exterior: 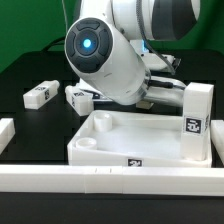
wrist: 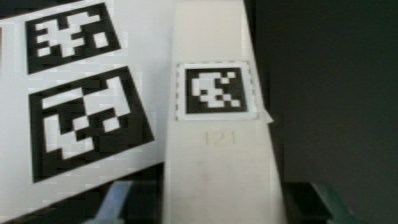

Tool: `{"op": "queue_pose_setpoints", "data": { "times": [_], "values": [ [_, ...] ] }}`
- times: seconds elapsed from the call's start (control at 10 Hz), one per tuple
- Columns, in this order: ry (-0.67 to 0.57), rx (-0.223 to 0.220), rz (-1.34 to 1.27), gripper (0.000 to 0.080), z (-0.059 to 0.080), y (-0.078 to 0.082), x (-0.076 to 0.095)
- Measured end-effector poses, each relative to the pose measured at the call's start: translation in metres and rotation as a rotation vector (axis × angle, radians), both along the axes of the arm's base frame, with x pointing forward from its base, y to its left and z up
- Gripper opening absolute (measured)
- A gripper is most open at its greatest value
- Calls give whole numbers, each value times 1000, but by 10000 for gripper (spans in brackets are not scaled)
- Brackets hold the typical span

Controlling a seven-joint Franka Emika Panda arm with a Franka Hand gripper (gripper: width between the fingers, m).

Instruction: Assemble desk

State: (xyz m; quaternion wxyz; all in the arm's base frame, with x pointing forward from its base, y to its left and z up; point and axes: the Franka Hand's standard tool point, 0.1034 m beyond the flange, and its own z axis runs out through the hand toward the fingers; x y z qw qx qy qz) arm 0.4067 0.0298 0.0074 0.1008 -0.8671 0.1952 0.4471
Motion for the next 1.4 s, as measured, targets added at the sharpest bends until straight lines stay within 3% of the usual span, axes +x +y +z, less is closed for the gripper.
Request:
{"op": "queue_pose_setpoints", "data": {
  "times": [0.3,0.6,0.7,1.1,1.2,1.4],
  "values": [
    [-32,0,2,289,12,-11,17],
    [-44,21,28,291,53,-26,49],
    [-54,18,38,291,61,-28,58],
    [-107,-6,41,291,55,-29,65],
    [-176,-30,40,291,54,-29,74],
    [-301,-47,54,291,81,-31,95]
  ]
}}
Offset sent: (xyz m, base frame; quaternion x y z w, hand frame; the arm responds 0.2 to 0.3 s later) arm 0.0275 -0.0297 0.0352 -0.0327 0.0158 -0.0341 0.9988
